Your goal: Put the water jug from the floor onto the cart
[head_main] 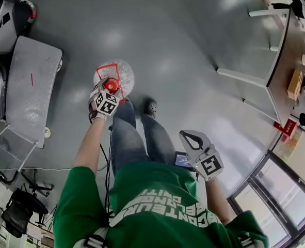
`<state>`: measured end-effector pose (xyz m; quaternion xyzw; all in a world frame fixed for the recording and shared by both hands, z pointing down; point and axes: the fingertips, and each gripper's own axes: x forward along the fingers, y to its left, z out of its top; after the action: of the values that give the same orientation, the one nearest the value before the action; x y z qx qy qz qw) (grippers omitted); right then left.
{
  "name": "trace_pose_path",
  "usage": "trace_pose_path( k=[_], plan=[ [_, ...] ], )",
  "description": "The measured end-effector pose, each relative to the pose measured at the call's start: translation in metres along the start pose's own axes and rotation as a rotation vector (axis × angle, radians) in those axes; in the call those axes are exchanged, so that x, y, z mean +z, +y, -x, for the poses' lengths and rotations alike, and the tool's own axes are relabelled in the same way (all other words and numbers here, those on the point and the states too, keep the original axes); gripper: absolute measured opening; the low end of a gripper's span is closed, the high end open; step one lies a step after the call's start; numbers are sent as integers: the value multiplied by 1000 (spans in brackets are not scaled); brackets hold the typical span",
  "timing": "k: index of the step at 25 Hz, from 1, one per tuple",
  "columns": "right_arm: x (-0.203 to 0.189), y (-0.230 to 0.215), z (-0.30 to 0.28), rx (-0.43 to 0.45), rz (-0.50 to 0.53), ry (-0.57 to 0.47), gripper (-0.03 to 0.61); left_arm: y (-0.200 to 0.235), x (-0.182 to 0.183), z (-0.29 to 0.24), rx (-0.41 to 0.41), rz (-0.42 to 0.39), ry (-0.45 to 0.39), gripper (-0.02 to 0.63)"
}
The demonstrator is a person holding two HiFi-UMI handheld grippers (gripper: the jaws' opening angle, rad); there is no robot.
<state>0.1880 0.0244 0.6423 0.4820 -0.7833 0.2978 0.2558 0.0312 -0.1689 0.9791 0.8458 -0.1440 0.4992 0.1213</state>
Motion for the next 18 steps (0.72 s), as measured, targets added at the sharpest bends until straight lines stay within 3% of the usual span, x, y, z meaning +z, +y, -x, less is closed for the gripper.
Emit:
trace_pose_path(
  k=[4,10,18],
  plan=[
    [20,-14,12,0,56,-70,-8,-9,25,57,51,79,-74,334],
    [46,-38,30,21,167,-180,-8,-15,86,145,169,132,-221,335],
    [73,-48,54,78,280,-280,-8,-29,157,249,260,219,-407,337]
  ],
)
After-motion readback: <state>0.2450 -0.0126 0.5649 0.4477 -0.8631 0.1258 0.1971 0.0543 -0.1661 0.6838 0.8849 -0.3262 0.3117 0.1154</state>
